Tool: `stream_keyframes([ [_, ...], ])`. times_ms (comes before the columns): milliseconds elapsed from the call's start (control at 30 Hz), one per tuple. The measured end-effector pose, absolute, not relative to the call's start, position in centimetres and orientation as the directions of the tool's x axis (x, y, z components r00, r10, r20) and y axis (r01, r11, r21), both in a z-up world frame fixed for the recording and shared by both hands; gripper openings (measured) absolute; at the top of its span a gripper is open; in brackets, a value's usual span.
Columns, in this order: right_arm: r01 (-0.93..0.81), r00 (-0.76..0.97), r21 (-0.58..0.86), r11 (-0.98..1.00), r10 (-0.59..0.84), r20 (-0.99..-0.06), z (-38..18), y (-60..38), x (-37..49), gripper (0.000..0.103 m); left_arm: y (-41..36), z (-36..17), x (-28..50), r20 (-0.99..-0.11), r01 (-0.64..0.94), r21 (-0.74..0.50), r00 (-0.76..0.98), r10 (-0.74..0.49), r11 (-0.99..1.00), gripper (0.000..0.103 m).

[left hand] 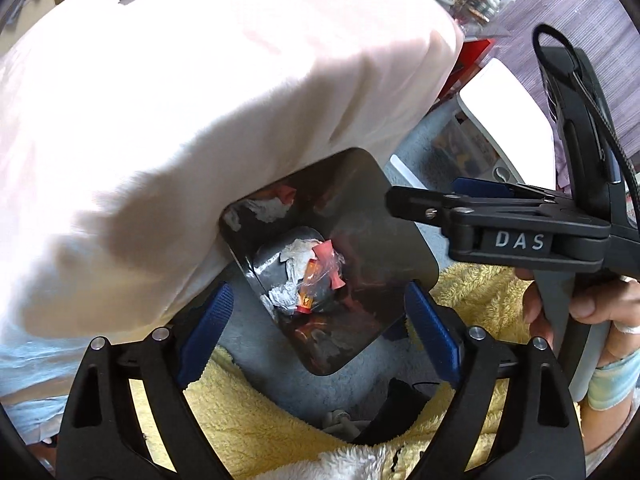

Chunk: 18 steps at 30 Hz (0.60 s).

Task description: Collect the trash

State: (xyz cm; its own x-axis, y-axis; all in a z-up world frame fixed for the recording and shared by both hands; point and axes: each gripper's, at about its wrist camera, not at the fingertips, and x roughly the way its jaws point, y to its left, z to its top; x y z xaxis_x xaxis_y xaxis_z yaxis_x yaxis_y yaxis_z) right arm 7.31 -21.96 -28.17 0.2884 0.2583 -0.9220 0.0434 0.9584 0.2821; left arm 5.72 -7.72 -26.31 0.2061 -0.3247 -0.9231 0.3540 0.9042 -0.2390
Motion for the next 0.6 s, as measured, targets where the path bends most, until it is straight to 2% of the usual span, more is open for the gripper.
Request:
stream_keyframes([
  [133, 0.041, 0.338, 0.278, 0.96, 0.249, -0.908, -25.7, -22.6, 7.0, 0.098, -6.4, -24.5, 5.8, -0.914, 0.346, -0.223, 0.25, -0.319, 0.911, 0.09],
  [333, 0.035, 0.438, 0.28, 0.959, 0.237, -0.867, -21.0, -23.4, 7.2, 0.099, -4.5, -21.3, 6.7, -0.898, 0.34, -0.203, 0.31, -0.313, 0.918, 0.091],
  [600, 0.03, 0.493, 0.286, 0.958, 0.235, -0.838, -17.7, -23.5, 10.5, 0.099, -1.3, -17.8, 10.0, -0.876, 0.251, -0.163, 0.408, -0.257, 0.954, 0.092],
])
